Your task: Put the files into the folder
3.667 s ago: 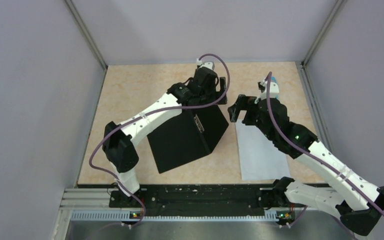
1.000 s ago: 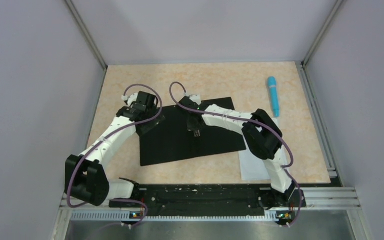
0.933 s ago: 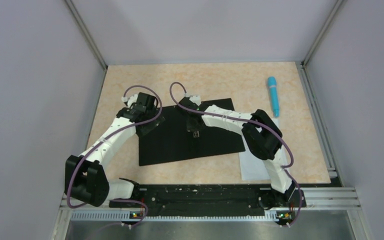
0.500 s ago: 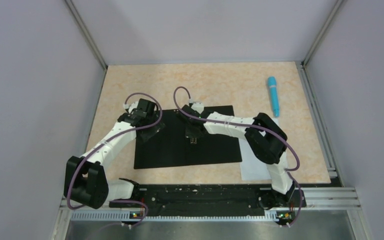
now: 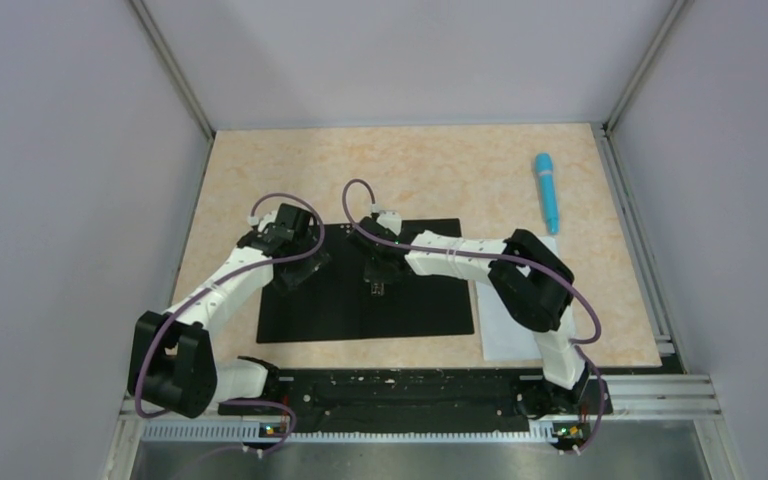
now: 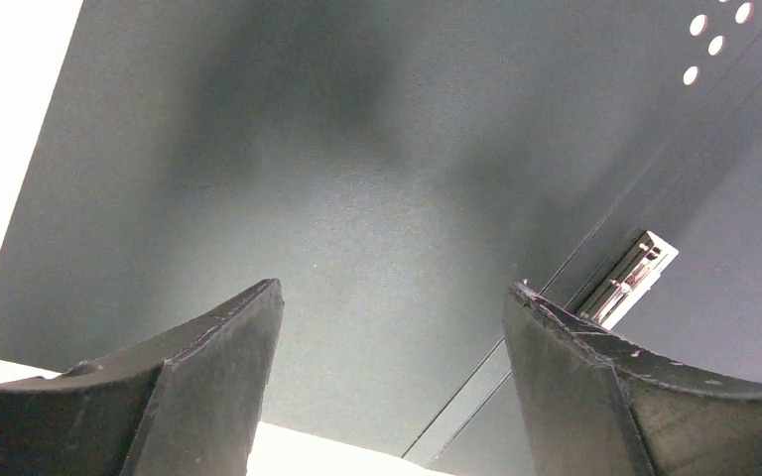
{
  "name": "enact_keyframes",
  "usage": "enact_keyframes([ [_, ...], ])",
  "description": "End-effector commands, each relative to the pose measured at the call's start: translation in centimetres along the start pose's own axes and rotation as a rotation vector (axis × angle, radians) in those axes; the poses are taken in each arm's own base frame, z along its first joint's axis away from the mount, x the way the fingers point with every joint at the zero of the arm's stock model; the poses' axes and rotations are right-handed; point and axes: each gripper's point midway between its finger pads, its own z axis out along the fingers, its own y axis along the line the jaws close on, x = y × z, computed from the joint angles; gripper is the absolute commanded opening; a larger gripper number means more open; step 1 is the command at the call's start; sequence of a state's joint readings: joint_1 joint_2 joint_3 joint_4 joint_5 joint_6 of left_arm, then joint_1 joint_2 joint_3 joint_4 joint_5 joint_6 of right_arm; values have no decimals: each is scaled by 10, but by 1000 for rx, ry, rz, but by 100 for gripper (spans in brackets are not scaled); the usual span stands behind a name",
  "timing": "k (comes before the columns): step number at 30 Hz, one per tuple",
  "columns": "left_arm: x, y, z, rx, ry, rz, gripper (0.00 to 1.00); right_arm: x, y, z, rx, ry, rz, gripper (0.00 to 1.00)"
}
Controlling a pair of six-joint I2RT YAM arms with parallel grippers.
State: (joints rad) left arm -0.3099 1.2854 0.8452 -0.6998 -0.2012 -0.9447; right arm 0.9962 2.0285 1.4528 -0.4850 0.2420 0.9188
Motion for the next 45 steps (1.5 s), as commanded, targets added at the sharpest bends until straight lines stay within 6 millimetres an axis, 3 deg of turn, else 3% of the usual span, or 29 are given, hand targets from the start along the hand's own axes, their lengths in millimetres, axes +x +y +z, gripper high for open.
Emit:
enact_keyframes([
  [1,1,0,3,20,-10,-21,86,-5,24,-17,-102,-20,-46,0],
  [11,25,20,28,-83,72,-59,85,0,26,-31,-160,-11,-113,0],
  [17,30,40,37,-188,70,-76,85,-6,32,-44,-199,-37,-118,35],
  [19,31,45,39,-218,70,-79,85,-11,34,-52,-214,-56,-129,41],
  [26,32,52,44,-261,73,-77,85,-6,22,-60,-171,-79,-189,27],
  [37,28,56,50,-288,78,-68,85,18,17,-41,-90,-56,-298,17],
  [45,26,59,51,-297,81,-75,85,29,11,-34,-42,-48,-343,17],
])
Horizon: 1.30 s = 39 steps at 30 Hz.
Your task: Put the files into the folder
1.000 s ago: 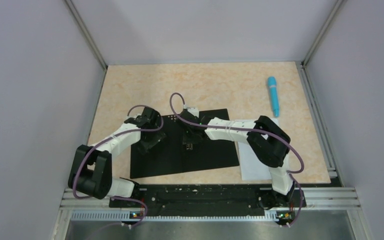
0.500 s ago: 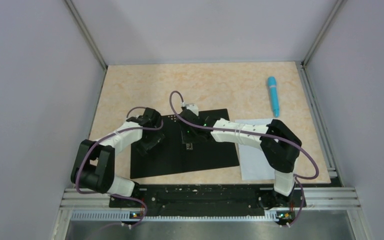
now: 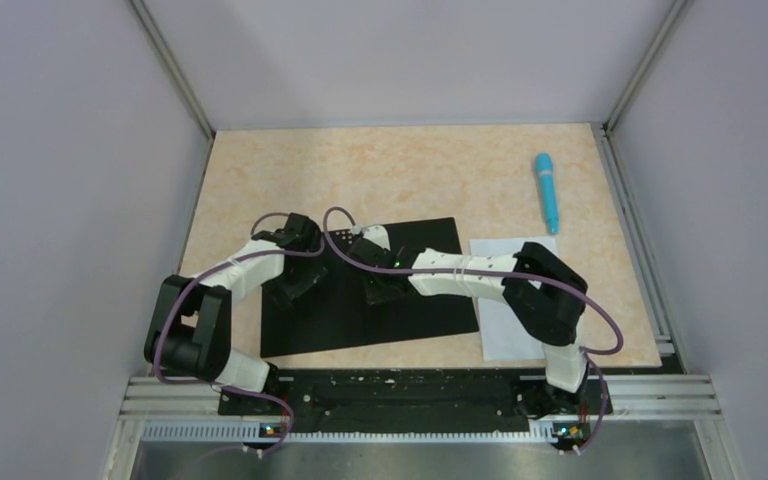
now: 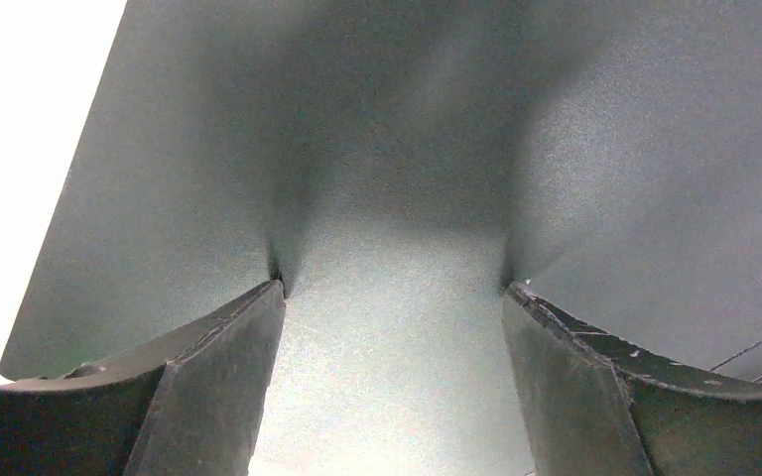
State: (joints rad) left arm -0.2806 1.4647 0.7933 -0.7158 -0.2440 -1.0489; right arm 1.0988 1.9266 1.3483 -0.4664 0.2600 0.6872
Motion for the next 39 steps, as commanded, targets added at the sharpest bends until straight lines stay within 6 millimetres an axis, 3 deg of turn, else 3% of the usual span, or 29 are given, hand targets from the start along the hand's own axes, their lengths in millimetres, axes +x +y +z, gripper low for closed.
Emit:
enact_keyframes([
  [1,-3,13,12,-63,-12,-4,85,-10,6,-3,21,-46,-33,17],
  [22,-4,19,19,-83,9,-31,85,2,-4,11,78,-43,-36,10],
  [33,-2,24,27,-93,31,-43,84,40,-31,24,166,39,-15,5],
  [39,-2,23,28,-88,36,-43,84,28,-25,16,145,5,2,5],
])
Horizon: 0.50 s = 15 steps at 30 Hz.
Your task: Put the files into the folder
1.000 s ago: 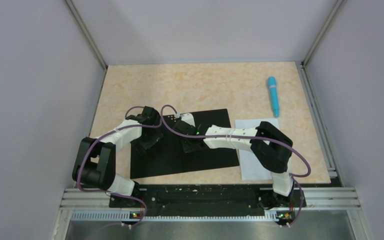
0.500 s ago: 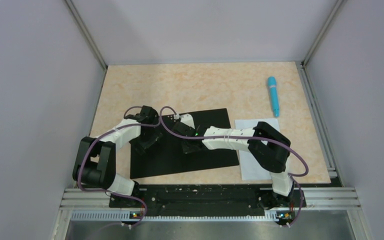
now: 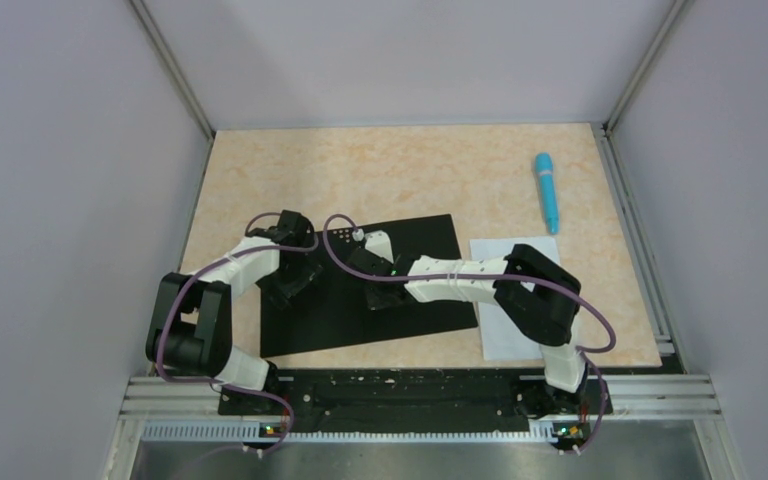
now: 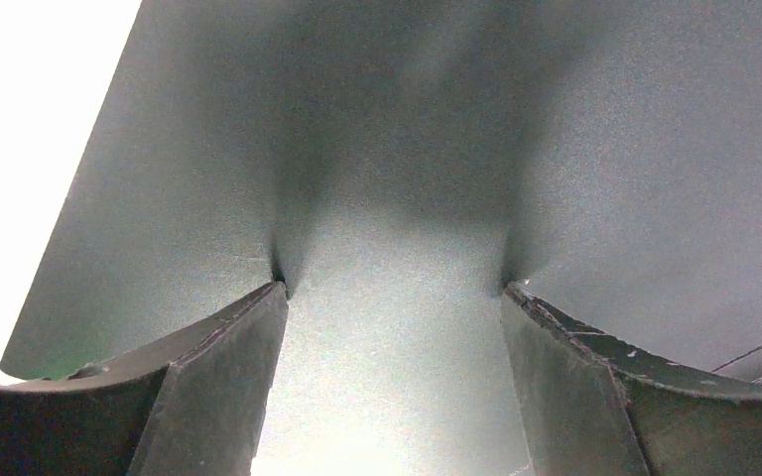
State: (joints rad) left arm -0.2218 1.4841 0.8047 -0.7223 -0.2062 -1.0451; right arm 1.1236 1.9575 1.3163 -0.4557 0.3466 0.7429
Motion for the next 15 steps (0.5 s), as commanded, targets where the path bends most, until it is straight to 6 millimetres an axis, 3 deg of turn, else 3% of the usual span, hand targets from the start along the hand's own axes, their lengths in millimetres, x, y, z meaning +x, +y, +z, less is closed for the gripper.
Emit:
enact_keyframes([
  [1,2,19,24,-78,-4,5,84,10,-13,2,56,10,-18,5],
  [3,2,19,25,-78,-1,7,84,0,-9,-5,38,-9,-15,6],
  [10,3,19,24,-73,0,7,83,-43,7,-37,-27,-126,-6,25],
  [15,2,19,24,-73,-1,7,83,-49,13,-24,-11,-120,-51,24],
])
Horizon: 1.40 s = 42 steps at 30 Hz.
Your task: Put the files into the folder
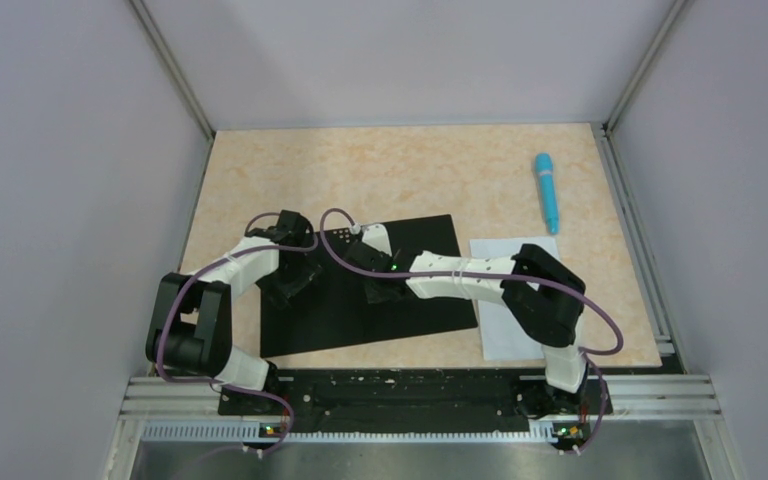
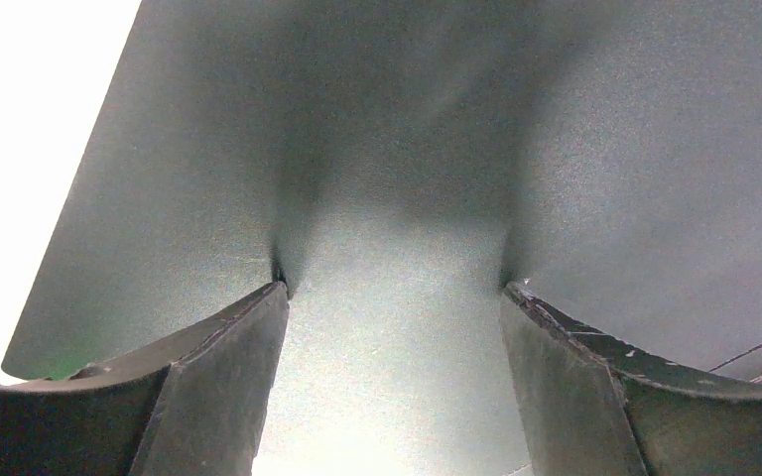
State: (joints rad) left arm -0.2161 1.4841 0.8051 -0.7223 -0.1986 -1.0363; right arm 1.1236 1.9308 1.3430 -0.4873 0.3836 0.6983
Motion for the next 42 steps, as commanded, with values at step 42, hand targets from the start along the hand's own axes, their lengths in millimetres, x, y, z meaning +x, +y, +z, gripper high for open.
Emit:
enact_keyframes([
  [42,1,19,30,-88,33,-30,80,54,-51,21,279,66,-181,0],
])
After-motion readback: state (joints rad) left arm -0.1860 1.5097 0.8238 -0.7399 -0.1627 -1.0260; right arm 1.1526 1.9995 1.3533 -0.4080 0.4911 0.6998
